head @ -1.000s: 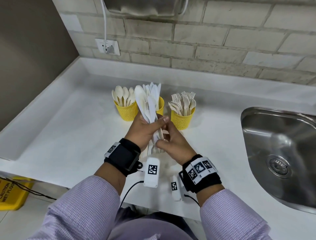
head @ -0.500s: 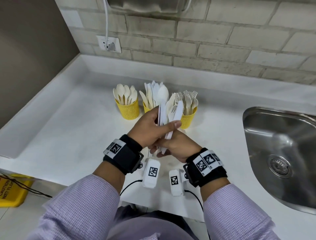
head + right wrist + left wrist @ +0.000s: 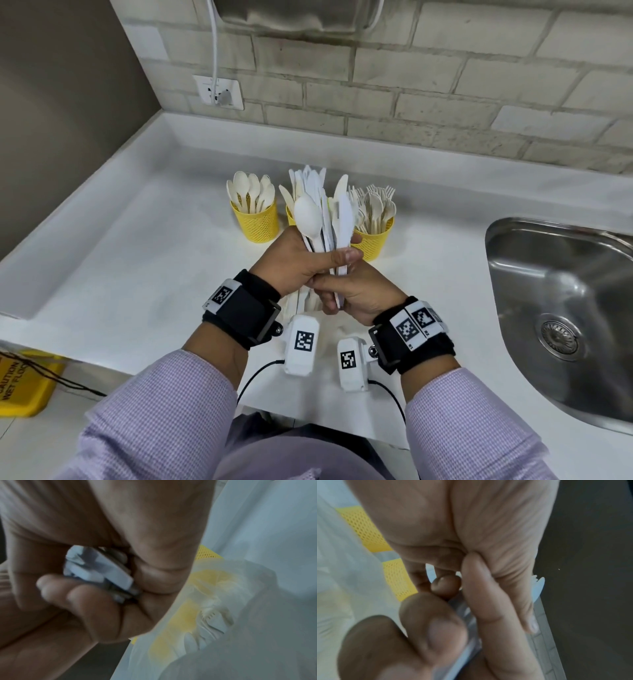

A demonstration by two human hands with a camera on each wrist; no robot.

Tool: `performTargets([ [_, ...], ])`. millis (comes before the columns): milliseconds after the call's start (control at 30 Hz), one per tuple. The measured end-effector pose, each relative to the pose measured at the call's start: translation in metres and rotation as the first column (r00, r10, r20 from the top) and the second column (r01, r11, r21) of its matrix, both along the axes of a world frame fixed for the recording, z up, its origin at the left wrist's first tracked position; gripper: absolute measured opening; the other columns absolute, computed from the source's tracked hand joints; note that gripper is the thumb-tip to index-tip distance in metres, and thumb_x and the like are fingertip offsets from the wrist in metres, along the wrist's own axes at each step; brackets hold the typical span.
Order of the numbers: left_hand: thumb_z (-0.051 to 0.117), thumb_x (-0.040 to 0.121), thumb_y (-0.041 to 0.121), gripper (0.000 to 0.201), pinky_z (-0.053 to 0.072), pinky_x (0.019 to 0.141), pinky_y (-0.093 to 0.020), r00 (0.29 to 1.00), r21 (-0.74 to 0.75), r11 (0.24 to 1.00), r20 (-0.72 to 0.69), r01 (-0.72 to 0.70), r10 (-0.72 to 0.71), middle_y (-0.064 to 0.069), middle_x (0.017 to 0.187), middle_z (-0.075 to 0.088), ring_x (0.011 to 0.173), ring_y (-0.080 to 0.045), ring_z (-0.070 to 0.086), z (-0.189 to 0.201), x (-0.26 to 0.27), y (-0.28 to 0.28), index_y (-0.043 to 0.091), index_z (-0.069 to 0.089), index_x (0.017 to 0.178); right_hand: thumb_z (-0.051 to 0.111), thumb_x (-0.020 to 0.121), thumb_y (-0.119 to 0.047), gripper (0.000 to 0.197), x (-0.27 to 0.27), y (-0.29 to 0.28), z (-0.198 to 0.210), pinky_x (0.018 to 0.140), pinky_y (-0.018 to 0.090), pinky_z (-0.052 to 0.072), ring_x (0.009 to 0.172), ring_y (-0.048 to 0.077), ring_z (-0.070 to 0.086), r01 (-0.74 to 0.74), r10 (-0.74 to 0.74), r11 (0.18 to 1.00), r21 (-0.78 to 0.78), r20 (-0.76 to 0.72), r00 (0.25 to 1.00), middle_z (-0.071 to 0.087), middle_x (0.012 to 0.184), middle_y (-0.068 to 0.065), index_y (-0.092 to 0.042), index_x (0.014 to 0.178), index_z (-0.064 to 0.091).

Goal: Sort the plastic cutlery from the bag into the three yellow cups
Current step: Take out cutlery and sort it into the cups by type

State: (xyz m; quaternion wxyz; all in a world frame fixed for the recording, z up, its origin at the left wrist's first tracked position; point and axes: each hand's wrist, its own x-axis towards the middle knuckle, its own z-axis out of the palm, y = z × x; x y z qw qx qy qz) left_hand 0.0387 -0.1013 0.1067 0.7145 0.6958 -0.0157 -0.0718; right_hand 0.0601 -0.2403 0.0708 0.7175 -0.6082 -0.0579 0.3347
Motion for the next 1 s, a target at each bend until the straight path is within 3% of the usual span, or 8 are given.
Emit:
performTargets([
  [67,0.084,0.083,0.017,0.028,0.062,0.062,-0.044,0.999,0.053,0.998,0.018,-0.036,0.035,-0.017,0.096,0.077,0.08,-0.034,0.075,0.002,0.0,-0.001,0.006,0.074,0.106,0.072,0.086,0.006,0.014,-0.001,-0.002,0.003,0.049,0.026,0.036,0.053,0.022,0.05,-0.018,0.017,1.0,0.016,0.013,1.0,0.054,0.064,0.011,-0.004,0.092,0.063],
  [167,0.087,0.079,0.015,0.018,0.06,0.063,-0.035,0.992,0.108,0.987,0.067,-0.116,0.109,-0.011,0.083,0.078,0.071,-0.025,0.074,0.004,0.0,-0.005,0.006,0.076,0.091,0.067,0.087,0.011,0.014,-0.002,0.0,0.004,0.045,0.026,0.036,0.057,0.025,0.054,-0.013,0.012,1.0,0.013,0.014,1.0,0.056,0.068,0.016,-0.001,0.09,0.062],
  [367,0.077,0.087,0.008,0.025,0.054,0.102,-0.044,0.998,0.054,0.998,0.044,0.036,-0.039,-0.013,0.108,0.077,0.11,-0.029,0.072,0.003,-0.003,-0.007,0.01,0.073,0.112,0.056,0.084,0.016,0.035,-0.003,0.001,0.005,0.042,0.018,0.023,0.048,0.017,0.041,-0.006,0.007,0.997,-0.079,0.013,1.0,0.045,0.053,0.006,-0.012,0.062,0.053],
  [567,0.066,0.098,0.012,0.025,0.049,0.098,-0.069,0.996,0.079,0.996,0.084,0.037,-0.043,-0.004,0.118,0.076,0.119,-0.026,0.068,0.003,-0.008,-0.008,0.018,0.071,0.122,0.058,0.079,0.016,0.032,-0.004,0.003,0.008,0.047,0.024,0.036,0.056,0.016,0.05,0.045,-0.045,0.999,-0.013,0.001,0.999,0.054,0.077,0.016,-0.002,0.105,0.062],
  [733,0.074,0.091,0.005,0.021,0.053,0.104,-0.049,0.989,0.102,0.993,0.141,-0.054,0.04,-0.006,0.108,0.078,0.111,-0.023,0.071,0.003,-0.01,-0.014,0.014,0.074,0.11,0.053,0.078,0.01,0.035,-0.007,0.01,0.013,0.049,0.024,0.034,0.051,0.008,0.048,0.112,-0.103,0.99,-0.083,0.104,0.989,0.06,0.071,0.004,-0.019,0.094,0.065],
  [833,0.07,0.095,0.011,0.012,0.055,0.1,-0.044,0.983,0.109,0.99,0.168,-0.091,0.072,-0.007,0.104,0.079,0.107,-0.024,0.073,0.005,-0.008,-0.014,0.018,0.074,0.104,0.058,0.079,0.016,0.044,-0.008,0.008,0.014,0.049,0.027,0.043,0.057,0.015,0.055,0.075,-0.073,0.997,-0.021,0.083,0.994,0.064,0.07,0.0,-0.01,0.115,0.056],
  [933,0.059,0.101,0.006,0.015,0.059,0.087,-0.033,0.983,0.067,0.991,0.152,-0.116,0.105,-0.012,0.1,0.077,0.098,-0.024,0.075,0.01,-0.005,-0.006,0.005,0.067,0.114,0.07,0.086,0.009,0.041,-0.005,-0.003,0.013,0.068,0.033,0.057,0.079,0.024,0.064,-0.069,0.07,0.997,-0.023,0.053,0.996,0.065,0.086,0.009,0.004,0.124,0.057],
  [1000,0.054,0.103,0.005,0.015,0.061,0.082,-0.038,0.983,0.038,0.991,0.135,-0.131,0.124,-0.013,0.096,0.075,0.093,-0.028,0.075,0.012,-0.003,0.001,0.008,0.063,0.116,0.075,0.088,0.001,0.039,-0.004,-0.009,0.013,0.078,0.036,0.06,0.087,0.029,0.066,-0.114,0.114,0.993,-0.009,-0.003,0.994,0.06,0.093,0.015,0.009,0.123,0.058],
])
